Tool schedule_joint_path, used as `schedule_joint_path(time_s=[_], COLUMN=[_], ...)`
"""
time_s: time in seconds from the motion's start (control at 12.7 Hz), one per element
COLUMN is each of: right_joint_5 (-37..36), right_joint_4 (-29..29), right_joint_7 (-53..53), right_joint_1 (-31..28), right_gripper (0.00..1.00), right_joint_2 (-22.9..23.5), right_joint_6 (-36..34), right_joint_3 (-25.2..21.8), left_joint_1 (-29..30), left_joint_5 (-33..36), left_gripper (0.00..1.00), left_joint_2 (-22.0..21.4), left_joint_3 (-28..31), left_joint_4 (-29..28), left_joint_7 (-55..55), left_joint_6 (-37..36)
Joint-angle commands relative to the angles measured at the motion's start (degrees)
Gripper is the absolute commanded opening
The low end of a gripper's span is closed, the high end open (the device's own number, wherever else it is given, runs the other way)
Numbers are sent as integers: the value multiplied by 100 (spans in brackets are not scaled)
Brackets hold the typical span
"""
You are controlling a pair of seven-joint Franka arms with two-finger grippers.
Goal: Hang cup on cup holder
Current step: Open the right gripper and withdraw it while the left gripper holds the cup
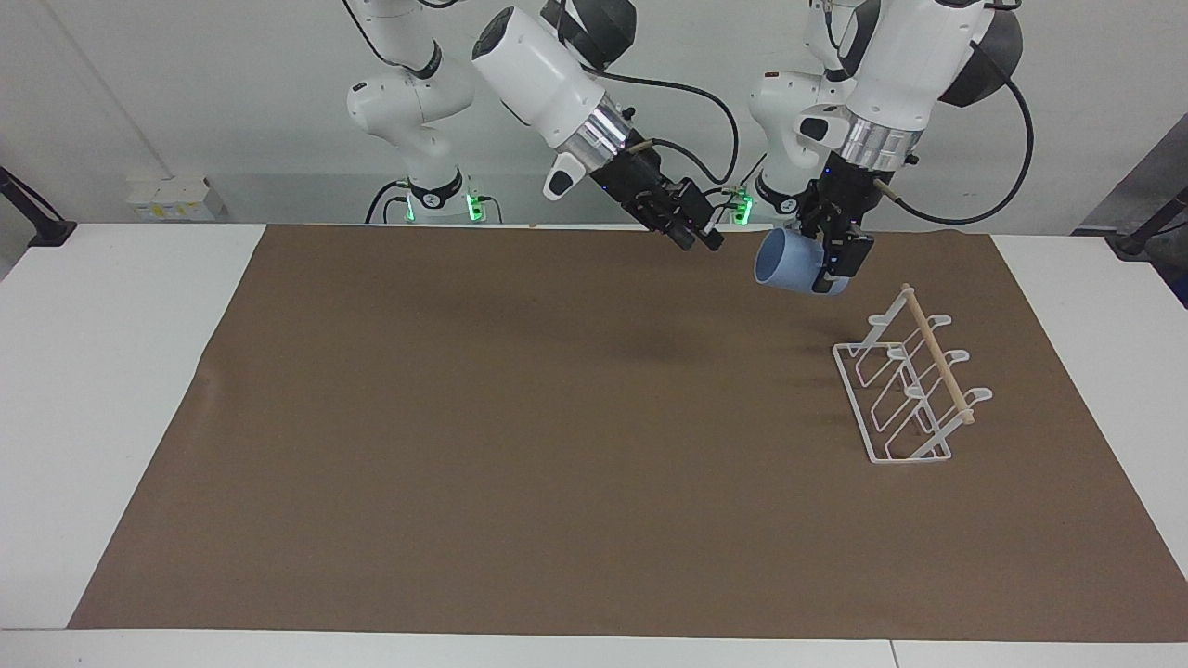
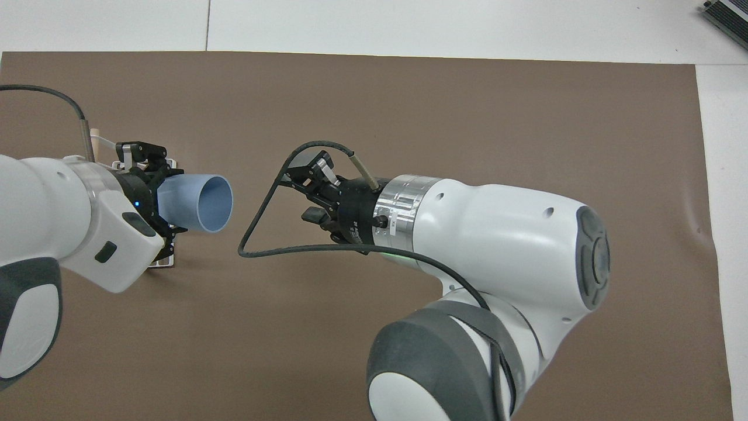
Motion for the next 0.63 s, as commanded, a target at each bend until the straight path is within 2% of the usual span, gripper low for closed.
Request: schedule_joint_path(time_s=[0.0, 0.16, 0.31, 0.39, 0.55], right_joint_5=[35, 18, -157, -437, -1541], right_joint_4=[35, 35, 61, 165, 577], right_joint_7=[-1287, -2404, -3433, -3768, -3912], right_joint_1=[-305, -620, -980, -1156, -1464], right_gripper=[65, 65, 65, 65, 65], right_joint_2=[-24, -16, -50, -77, -112], right_joint_6=[-43, -261, -830, -1295, -2358], right_joint_3=[44, 44, 27, 9, 9], left_joint_1=[-62, -18, 122, 97, 62], left_joint_5=[1198, 2104, 2764, 3229, 4178], left_gripper=[0, 0, 0, 0, 0], left_joint_2=[-131, -79, 70, 158, 307], left_joint_3=[7, 7, 16, 7, 7], left_joint_4=[-134, -160, -178, -178, -178], left_joint_7=[-319, -495, -918, -962, -1067], left_joint_6=[-33, -173, -270, -331, -567])
